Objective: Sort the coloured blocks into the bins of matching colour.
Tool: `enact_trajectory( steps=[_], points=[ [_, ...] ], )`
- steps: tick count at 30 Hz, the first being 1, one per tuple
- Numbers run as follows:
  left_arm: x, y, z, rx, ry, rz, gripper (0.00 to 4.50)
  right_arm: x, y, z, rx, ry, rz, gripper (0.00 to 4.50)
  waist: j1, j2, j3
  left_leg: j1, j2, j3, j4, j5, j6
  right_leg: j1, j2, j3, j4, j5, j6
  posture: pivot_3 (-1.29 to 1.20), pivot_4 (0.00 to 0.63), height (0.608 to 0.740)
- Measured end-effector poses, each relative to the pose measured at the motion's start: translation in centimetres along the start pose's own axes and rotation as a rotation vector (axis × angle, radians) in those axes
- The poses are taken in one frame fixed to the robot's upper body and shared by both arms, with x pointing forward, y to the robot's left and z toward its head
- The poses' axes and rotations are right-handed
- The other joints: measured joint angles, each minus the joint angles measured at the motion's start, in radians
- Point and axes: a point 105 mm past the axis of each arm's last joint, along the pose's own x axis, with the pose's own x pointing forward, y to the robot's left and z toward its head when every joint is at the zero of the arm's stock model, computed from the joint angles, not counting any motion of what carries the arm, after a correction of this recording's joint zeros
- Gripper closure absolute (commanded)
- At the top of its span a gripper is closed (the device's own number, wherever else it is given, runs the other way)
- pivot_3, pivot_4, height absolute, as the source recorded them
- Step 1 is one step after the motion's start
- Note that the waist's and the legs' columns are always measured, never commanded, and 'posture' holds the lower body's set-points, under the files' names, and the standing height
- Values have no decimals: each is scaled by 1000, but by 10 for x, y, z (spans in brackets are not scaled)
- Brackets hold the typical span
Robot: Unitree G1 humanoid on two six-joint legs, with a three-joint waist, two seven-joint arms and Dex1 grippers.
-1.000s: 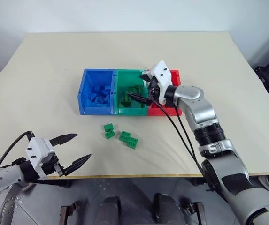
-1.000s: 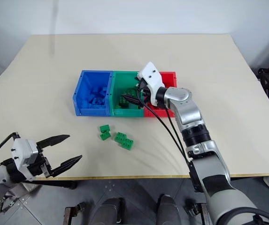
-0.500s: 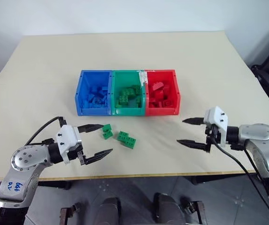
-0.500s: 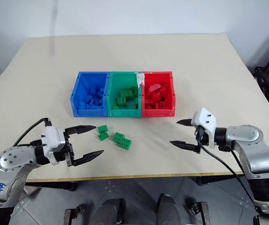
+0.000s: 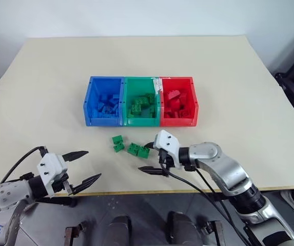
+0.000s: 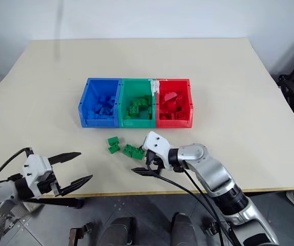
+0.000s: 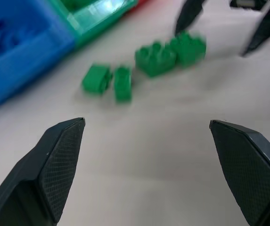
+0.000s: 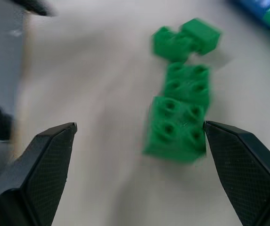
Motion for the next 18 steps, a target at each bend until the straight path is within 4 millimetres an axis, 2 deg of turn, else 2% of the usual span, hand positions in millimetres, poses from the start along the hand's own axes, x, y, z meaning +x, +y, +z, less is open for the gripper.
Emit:
enact_trajectory(
  steps=[3,9,14,16,18],
  points=[
    [-5,-3,2,-1,0,19,0,7,-2,-2,-3,17,-17,970,7,0,0,0,0,1,0,0,0,0,0,0,0,0,0,0,150,740],
    [-5,-5,6,3,-6,25,0,7,-2,-1,-11,19,1,2994,9,0,0,0,0,1,0,0,1,0,0,0,0,0,0,0,150,740],
    [-4,-3,7,9,-11,35,0,3,-8,9,-26,-6,-5,3011,9,0,0,0,0,1,0,0,1,-1,0,0,0,0,0,0,150,740],
    [-4,-2,7,8,-14,44,0,-2,-15,23,-26,-58,-4,3011,8,0,0,0,0,1,0,0,1,-1,0,0,0,0,0,0,150,740],
    [-5,0,8,7,-21,59,0,-6,-31,49,-12,-148,-40,3011,4,0,0,0,0,1,0,0,1,-1,0,1,1,0,0,0,150,740]
  ],
)
